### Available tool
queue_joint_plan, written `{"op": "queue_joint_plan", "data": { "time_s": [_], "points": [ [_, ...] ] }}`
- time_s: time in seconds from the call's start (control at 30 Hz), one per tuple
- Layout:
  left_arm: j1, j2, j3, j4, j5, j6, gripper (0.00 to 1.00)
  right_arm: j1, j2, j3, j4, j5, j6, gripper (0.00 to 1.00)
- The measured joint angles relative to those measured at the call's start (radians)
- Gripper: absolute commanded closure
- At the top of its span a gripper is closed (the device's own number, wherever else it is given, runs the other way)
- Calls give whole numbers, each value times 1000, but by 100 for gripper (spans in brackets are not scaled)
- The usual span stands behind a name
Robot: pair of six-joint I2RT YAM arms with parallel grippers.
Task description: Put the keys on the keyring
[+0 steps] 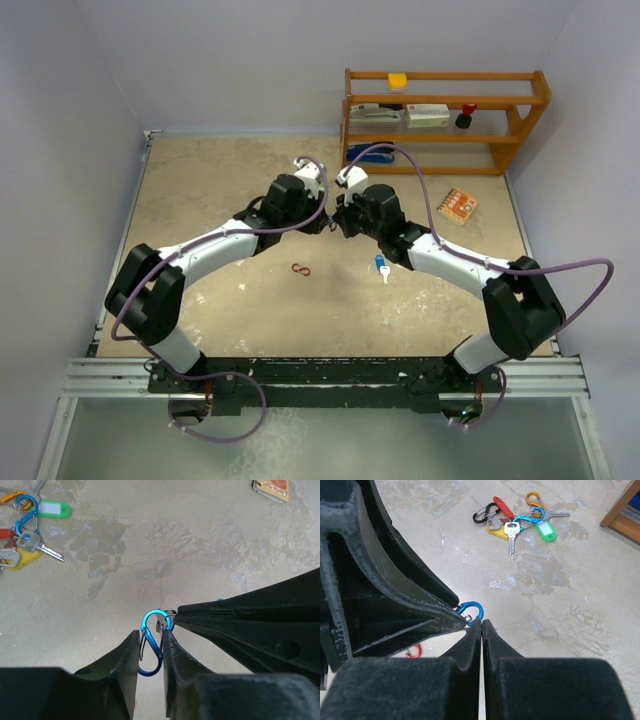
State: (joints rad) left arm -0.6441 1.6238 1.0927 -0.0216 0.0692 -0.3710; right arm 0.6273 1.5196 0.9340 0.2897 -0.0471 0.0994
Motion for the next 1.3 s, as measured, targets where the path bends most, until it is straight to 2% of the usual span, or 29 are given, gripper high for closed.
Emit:
{"op": "queue_joint_plan", "data": {
  "time_s": [0.1, 0.23, 0.43, 0.6, 0.8, 1.3],
  "points": [
    [-4, 0, 5, -2, -21, 3, 52, 0, 0, 0, -3, 9, -7, 100],
    [-4, -1, 6, -5, -76, -3, 39, -2, 0, 0, -14, 34, -21, 100],
    [6, -68, -19, 10, -170, -20, 38, -6, 5, 1, -15, 58, -30, 100],
    [21, -145, -55, 19, -328, -62, 26, -6, 43, 7, -17, 61, -32, 100],
    [56, -164, -61, 0, -487, -129, 24, -6, 120, 62, -22, 63, -32, 100],
    [98, -164, -97, -32, -544, -179, 24, -55, 455, 391, -14, 21, -27, 100]
  ]
}}
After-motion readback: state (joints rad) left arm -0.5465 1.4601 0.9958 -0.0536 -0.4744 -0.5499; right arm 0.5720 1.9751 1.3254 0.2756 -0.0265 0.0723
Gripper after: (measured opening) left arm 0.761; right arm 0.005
